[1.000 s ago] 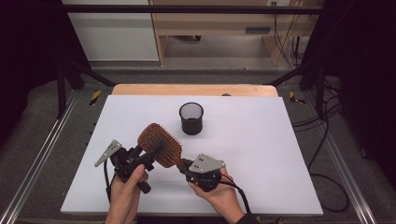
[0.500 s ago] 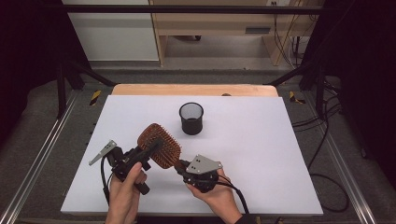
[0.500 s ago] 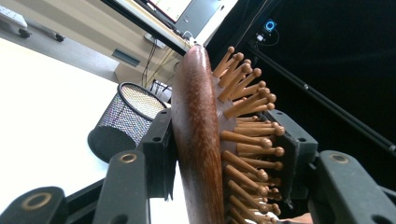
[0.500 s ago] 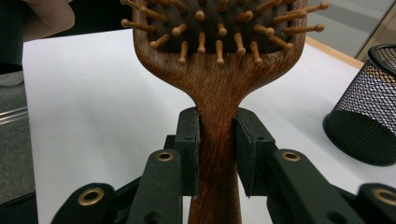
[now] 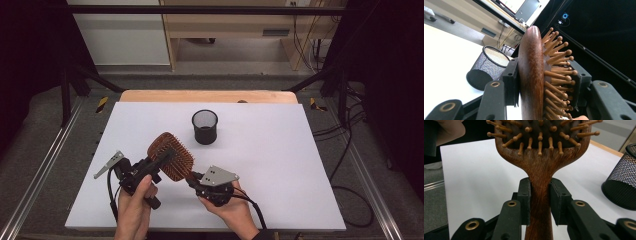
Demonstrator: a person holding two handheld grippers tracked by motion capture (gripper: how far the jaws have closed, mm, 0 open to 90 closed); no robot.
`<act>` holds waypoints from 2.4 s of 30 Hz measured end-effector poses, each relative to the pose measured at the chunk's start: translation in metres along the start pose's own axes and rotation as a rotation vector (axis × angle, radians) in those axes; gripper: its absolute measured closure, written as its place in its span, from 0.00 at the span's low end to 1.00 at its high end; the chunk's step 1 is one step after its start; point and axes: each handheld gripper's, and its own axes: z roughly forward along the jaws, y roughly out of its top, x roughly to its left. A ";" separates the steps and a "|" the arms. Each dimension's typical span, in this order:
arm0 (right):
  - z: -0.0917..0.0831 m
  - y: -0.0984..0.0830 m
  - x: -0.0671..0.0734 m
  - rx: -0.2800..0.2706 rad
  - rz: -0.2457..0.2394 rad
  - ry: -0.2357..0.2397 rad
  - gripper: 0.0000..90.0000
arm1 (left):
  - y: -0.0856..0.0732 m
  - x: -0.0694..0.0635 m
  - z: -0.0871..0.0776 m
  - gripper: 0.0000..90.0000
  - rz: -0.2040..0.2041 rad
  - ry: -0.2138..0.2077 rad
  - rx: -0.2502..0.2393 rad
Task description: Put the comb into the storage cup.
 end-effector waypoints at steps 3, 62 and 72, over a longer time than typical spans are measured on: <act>-0.002 0.001 -0.003 -0.013 0.028 -0.007 0.66 | 0.004 -0.001 0.001 0.58 0.037 0.008 -0.003; -0.100 -0.059 -0.091 -0.058 0.179 -0.359 0.03 | 0.086 -0.013 0.027 0.57 0.230 0.073 -0.080; -0.101 -0.061 -0.092 -0.066 0.196 -0.361 0.03 | 0.091 -0.017 0.031 0.57 0.241 0.070 -0.081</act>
